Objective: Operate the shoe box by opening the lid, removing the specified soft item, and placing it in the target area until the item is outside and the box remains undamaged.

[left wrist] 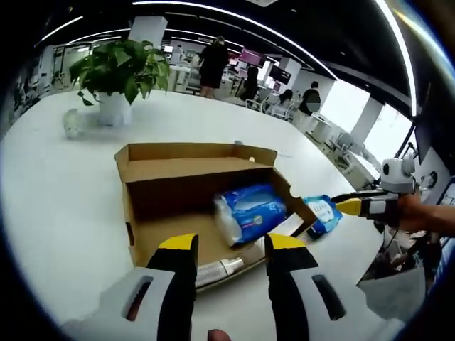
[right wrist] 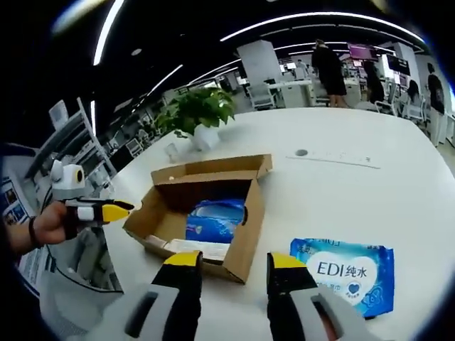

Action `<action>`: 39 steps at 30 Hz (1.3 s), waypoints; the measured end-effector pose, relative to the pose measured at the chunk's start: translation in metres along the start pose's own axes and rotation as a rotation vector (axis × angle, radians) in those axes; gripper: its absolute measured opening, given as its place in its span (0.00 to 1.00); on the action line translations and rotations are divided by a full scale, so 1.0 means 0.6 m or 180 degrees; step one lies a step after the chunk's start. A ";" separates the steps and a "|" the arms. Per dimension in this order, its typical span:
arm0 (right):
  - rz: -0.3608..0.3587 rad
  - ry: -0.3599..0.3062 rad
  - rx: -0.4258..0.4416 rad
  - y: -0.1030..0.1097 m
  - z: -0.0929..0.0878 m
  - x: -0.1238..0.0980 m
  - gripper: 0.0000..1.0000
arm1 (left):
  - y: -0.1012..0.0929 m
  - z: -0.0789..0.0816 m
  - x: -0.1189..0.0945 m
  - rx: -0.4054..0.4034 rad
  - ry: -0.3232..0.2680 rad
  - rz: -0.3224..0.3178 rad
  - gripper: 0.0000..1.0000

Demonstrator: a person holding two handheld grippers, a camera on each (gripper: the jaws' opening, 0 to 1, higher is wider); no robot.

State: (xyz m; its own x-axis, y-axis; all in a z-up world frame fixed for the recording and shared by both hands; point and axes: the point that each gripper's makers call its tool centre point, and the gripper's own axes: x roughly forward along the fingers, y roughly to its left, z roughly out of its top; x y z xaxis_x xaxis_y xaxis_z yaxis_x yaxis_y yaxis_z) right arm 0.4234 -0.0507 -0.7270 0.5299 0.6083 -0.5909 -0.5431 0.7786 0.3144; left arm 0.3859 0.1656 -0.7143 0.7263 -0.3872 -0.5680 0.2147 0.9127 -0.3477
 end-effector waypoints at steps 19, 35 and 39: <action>0.0213 0.0268 -0.0615 0.075 0.033 0.075 0.37 | 0.051 -0.013 -0.036 -0.0061 -0.0034 0.0056 0.38; 0.0330 0.0483 -0.1084 0.104 0.053 0.130 0.43 | 0.059 -0.034 -0.049 0.0116 0.0061 -0.0001 0.44; 0.0382 0.0593 -0.1257 0.111 0.051 0.148 0.47 | 0.059 -0.040 -0.051 0.0212 0.0108 -0.0022 0.47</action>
State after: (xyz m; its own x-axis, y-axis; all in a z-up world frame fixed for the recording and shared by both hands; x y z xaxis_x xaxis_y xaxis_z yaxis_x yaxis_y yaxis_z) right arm 0.4544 0.0600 -0.7358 0.3413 0.6245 -0.7025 -0.8197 0.5635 0.1026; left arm 0.3553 0.2064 -0.7269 0.7023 -0.3969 -0.5911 0.2636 0.9162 -0.3020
